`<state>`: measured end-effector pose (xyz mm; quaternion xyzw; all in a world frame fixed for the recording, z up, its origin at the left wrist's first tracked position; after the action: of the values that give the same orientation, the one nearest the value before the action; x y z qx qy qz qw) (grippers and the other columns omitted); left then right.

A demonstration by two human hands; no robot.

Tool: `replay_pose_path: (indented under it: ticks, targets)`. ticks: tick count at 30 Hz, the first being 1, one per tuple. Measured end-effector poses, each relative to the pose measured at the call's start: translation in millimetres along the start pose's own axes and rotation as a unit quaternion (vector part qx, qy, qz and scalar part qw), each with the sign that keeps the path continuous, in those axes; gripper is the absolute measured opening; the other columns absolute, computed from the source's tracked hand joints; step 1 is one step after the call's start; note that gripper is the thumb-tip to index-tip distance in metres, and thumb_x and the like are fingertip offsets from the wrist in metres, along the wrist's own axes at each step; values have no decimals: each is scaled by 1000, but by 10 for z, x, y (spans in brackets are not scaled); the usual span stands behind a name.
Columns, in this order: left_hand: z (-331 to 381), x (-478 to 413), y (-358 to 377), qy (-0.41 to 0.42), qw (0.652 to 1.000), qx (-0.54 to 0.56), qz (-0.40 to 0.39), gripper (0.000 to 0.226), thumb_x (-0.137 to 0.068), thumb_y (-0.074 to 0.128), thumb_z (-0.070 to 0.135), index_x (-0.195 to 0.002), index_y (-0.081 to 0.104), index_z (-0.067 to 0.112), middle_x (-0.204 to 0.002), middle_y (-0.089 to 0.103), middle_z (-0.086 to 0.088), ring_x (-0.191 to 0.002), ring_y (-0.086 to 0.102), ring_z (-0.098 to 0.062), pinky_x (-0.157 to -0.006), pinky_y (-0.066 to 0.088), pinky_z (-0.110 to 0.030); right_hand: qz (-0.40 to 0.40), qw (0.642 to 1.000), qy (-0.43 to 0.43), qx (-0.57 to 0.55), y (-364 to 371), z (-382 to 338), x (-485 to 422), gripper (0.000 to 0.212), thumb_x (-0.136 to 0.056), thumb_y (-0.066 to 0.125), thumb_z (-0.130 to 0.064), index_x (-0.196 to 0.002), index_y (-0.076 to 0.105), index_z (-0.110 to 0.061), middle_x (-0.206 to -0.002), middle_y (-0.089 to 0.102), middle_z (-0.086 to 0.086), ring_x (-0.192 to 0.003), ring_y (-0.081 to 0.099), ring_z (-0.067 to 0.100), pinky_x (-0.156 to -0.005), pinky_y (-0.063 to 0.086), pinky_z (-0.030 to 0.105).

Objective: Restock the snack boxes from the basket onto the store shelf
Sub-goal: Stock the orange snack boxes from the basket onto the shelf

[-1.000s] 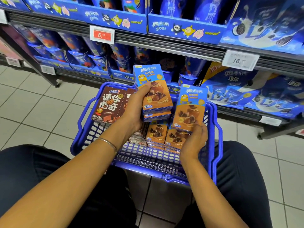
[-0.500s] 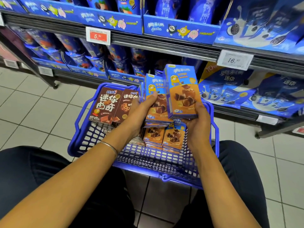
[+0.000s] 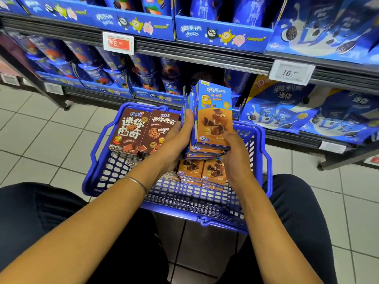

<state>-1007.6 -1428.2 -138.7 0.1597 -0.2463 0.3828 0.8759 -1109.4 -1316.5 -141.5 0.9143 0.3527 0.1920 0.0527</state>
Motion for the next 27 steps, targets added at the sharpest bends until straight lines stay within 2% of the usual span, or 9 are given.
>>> replay_pose_path:
  ticks: [3,7,10,13,16,18,20,24,27]
  targets:
    - [15,43,-2,-20,999,-37,-20,132,-45,46,108,-152,48,30,-127,74,3,-107,76,-21,-91,61,-49,-8,999,-18,32,10,-28,27,36,-90,47,-27,-117,69,-20,-109,75,0,-100,71,18,-87,54,39]
    - [36,109,4,-4,999,25,-42,79,-76,77,61,-140,58,17,-114,79,-4,-92,79,-20,-67,63,-33,-38,999,-20,-8,-9,54,0,43,-100,48,-34,-135,62,-13,-128,70,10,-120,66,28,-100,53,44]
    - [49,133,-18,-3,997,70,-32,74,-82,78,43,-143,54,9,-113,77,-10,-82,78,-20,-62,60,-28,99,993,28,-52,-259,348,-106,35,-104,51,-38,-120,63,-10,-119,71,5,-107,68,22,-91,53,38]
    - [15,163,-22,-12,997,68,-31,81,-82,79,45,-148,49,9,-110,78,-9,-82,78,-20,-61,60,-28,213,963,143,88,-522,816,-195,20,-96,67,-24,-95,52,-10,-86,58,8,-71,55,23,-60,45,33]
    - [-19,175,-16,-17,997,64,-37,87,-75,77,51,-148,49,12,-115,78,-8,-87,78,-22,-63,61,-28,183,939,225,187,-597,1212,-262,26,-91,68,-21,-108,65,-1,-106,69,16,-87,66,34,-71,50,42]
    - [-20,172,-21,-11,997,61,-41,86,-75,75,51,-148,50,13,-120,77,-10,-93,78,-24,-66,61,-29,149,942,228,197,-559,1339,-307,10,-94,66,-16,-95,70,-7,-100,71,14,-75,63,25,-64,52,39]
    - [-25,174,-21,-7,997,65,-46,84,-76,75,51,-147,51,13,-120,77,-11,-93,78,-24,-66,61,-29,141,935,232,226,-529,1401,-348,16,-94,67,-21,-99,69,-6,-104,71,15,-80,64,28,-75,56,49]
    - [-15,173,-27,-2,996,64,-57,77,-79,77,49,-145,55,14,-117,78,-9,-90,78,-21,-64,61,-29,188,895,226,335,-540,1380,-355,65,-84,73,-41,-131,48,-4,-131,58,19,-120,56,43,-100,50,53]
    - [-28,170,-42,-10,996,64,-57,75,-84,78,49,-145,54,13,-120,77,-11,-93,78,-23,-65,61,-29,225,896,196,330,-578,1322,-303,58,-87,69,-27,-130,38,-5,-136,41,22,-112,53,43,-96,50,51]
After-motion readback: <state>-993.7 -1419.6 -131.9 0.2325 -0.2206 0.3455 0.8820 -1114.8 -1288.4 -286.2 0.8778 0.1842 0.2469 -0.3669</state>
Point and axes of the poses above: each hand's wrist, its own x-axis away from the middle knuckle, its own y-axis out of the palm, z = x × y, the point moved 6 cm from there along -x, towards the middle knuckle
